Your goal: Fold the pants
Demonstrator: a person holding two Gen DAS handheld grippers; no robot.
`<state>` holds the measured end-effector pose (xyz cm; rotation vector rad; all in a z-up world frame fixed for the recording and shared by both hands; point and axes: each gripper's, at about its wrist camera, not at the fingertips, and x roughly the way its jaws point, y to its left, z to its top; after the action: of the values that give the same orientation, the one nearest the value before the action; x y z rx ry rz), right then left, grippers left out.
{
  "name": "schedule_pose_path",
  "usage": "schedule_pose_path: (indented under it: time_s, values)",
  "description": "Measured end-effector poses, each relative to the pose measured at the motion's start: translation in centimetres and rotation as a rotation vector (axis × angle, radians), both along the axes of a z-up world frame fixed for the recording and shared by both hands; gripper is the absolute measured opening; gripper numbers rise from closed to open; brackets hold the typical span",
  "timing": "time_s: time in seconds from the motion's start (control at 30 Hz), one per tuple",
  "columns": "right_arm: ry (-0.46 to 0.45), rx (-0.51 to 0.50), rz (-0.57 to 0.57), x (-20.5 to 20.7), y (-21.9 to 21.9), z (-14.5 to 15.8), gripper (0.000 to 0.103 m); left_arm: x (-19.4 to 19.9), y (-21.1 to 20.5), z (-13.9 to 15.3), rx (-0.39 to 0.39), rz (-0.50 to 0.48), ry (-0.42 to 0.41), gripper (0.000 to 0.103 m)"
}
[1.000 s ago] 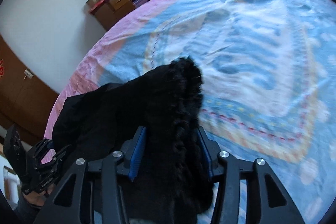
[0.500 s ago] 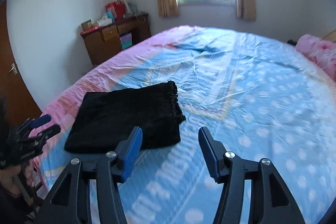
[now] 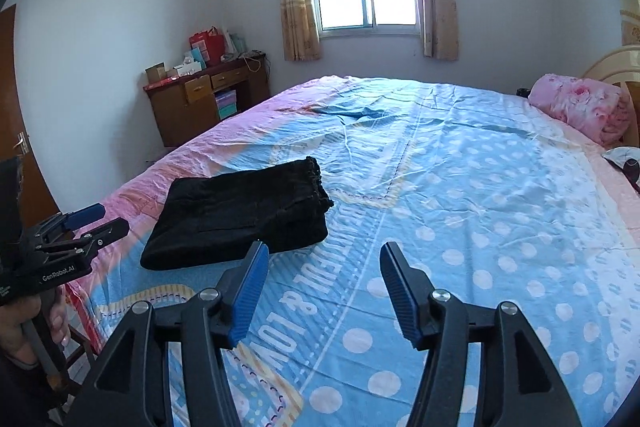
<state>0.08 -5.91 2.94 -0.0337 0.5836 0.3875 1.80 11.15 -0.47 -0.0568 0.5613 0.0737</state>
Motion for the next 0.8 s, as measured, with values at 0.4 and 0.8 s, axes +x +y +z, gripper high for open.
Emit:
schedule_pose_path:
  time_s: [0.4,0.8]
  values:
    - [-0.014,-0.01,0.006,-1.0,0.3,0.1,0.06,-1.1,-0.3,0.8,0.027,0.01,-0.035,0.094]
    - [-0.026,-0.015,0.017,-1.6,0.7,0.1,0.06,-1.4,-0.2,0.9,0.029,0.035,-0.03,0.102]
